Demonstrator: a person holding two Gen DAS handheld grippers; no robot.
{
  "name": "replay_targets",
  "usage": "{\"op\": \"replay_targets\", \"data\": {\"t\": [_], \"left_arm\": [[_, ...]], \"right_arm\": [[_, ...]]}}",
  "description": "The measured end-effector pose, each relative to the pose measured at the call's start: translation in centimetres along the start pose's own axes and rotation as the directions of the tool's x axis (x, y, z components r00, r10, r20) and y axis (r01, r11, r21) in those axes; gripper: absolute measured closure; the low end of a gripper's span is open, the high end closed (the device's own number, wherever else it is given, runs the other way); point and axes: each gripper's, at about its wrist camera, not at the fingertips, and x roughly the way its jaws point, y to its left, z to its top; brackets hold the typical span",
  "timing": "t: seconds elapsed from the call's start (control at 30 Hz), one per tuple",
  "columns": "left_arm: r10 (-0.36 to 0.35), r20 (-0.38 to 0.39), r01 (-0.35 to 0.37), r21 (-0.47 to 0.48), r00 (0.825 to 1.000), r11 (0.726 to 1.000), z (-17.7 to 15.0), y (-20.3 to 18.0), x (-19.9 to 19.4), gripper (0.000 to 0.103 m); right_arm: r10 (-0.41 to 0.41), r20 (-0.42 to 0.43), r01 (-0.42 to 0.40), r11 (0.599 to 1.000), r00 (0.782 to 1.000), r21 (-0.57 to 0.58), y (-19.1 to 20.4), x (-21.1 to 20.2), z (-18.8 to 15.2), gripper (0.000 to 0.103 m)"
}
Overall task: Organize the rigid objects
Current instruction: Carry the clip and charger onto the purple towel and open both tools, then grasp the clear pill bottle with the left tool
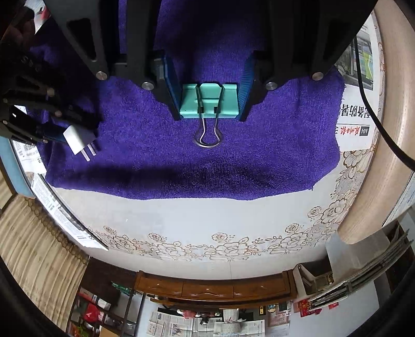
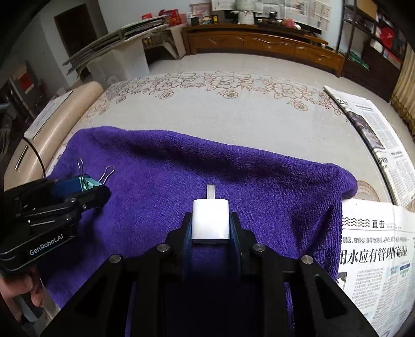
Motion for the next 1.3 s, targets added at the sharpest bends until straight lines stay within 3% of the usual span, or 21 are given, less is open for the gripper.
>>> {"op": "replay_targets", "data": {"t": [0.03, 0.07, 0.1, 0.17, 0.27, 0.33, 0.37, 0.47, 0.83, 0.9, 1.07, 1.13, 1.23, 1.3], "left_arm": [[-0.004, -0.009, 0.004, 0.011, 1.000, 1.000, 0.0, -0.2, 0.1, 0.039], [-0.003, -0.025, 0.004, 0.015, 1.000, 1.000, -0.2, -0.3, 0.3, 0.018], [-0.012, -0.027, 0.013, 0.016, 1.000, 1.000, -0.3, -0.4, 0.2, 0.017], [-0.033, -0.010, 0.033, 0.004, 0.999, 0.999, -0.7, -0.3, -0.4, 0.017], [-0.057, 0.021, 0.058, -0.040, 0.998, 0.998, -1.5, 0.0, -2.3, 0.015], [-0.060, 0.045, 0.063, -0.053, 0.997, 0.997, -2.4, 0.1, -4.1, 0.005], [-0.058, 0.056, 0.062, -0.057, 0.997, 0.996, -2.9, 0.1, -4.9, 0.000], [-0.057, 0.088, 0.064, -0.081, 0.995, 0.995, -5.2, 0.1, -7.6, 0.000], [-0.101, 0.069, 0.111, -0.159, 0.992, 0.981, -15.8, 0.5, -12.1, 0.000], [-0.078, 0.064, 0.087, -0.151, 0.995, 0.985, -17.6, 0.3, -12.4, 0.000], [-0.061, 0.039, 0.065, -0.124, 0.997, 0.990, -19.9, -0.4, -11.9, 0.000], [-0.037, 0.037, 0.041, -0.113, 0.999, 0.993, -20.3, -0.8, -11.5, 0.000], [-0.015, 0.021, 0.017, -0.105, 1.000, 0.994, -20.7, -1.3, -10.3, 0.000], [0.036, 0.039, -0.033, -0.081, 0.999, 0.996, -20.6, -1.8, -10.1, 0.001]], "right_arm": [[0.013, -0.003, -0.013, 1.000, 1.000, -0.012, 0.1, 0.0, 0.1, 0.067], [0.031, -0.007, -0.031, 0.999, 0.999, -0.022, 0.2, 0.1, 0.1, 0.057], [0.049, -0.012, -0.050, 0.998, 0.999, -0.036, 0.3, 0.1, 0.0, 0.050], [0.036, -0.025, -0.037, 0.997, 0.999, -0.066, 0.5, 0.0, -0.2, 0.024], [0.030, 0.007, -0.030, 0.997, 1.000, -0.074, 0.5, -1.4, -0.8, 0.022], [0.051, 0.028, -0.050, 0.998, 0.998, -0.036, 0.0, -3.3, -1.4, 0.020], [0.062, 0.044, -0.062, 0.998, 0.997, -0.018, -0.2, -4.4, -1.8, 0.015], [0.082, 0.101, -0.086, 0.996, 0.991, 0.033, -0.8, -8.1, -3.6, 0.000], [0.014, 0.135, -0.034, 0.989, 0.991, 0.146, -2.3, -15.9, -13.5, 0.000], [0.002, 0.138, -0.024, 0.986, 0.990, 0.162, -2.8, -16.4, -15.8, 0.000], [0.009, 0.182, -0.054, 0.968, 0.983, 0.244, -4.5, -16.5, -19.9, 0.000], [-0.013, 0.158, -0.032, 0.960, 0.987, 0.280, -4.9, -16.3, -20.9, 0.000], [-0.026, 0.149, -0.014, 0.965, 0.989, 0.261, -4.3, -16.7, -21.4, 0.000], [-0.054, 0.156, 0.014, 0.969, 0.986, 0.246, -3.8, -17.0, -21.4, 0.000]]}}
